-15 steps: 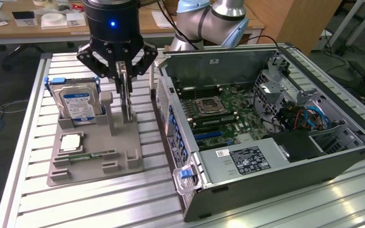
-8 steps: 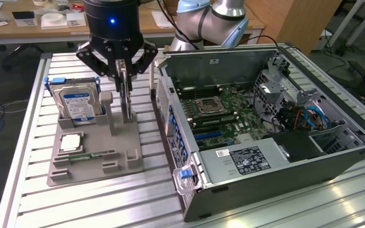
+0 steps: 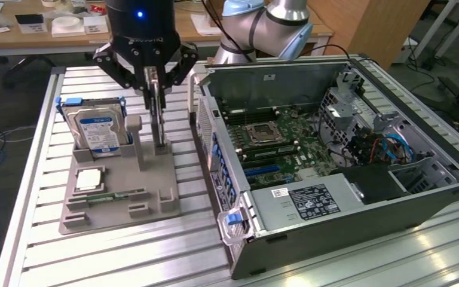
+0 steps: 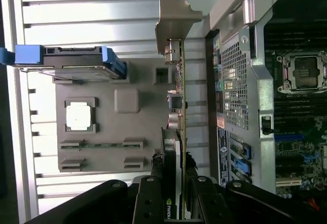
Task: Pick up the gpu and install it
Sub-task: 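Pick up the gpu and move the gpu toward the slot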
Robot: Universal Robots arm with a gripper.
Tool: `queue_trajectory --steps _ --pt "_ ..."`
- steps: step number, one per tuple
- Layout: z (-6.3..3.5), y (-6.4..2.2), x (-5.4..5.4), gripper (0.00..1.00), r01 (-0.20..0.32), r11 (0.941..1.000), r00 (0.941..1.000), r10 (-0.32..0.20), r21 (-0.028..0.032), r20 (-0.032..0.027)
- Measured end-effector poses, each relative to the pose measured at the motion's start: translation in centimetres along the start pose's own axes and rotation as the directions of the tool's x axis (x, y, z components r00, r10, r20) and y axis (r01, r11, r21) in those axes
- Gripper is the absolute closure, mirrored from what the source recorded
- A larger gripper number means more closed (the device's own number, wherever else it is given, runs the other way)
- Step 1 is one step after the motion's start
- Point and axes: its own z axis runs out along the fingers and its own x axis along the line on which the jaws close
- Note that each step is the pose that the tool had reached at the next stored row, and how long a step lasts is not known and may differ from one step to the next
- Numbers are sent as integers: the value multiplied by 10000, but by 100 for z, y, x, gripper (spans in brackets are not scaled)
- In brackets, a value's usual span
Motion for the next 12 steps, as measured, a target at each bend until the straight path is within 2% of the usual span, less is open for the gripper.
queue_trajectory --steps 8,12 --pt "-157 7 -4 73 0 10000 10000 0 -1 0" --pt "-202 9 -4 73 0 10000 10000 0 -1 1"
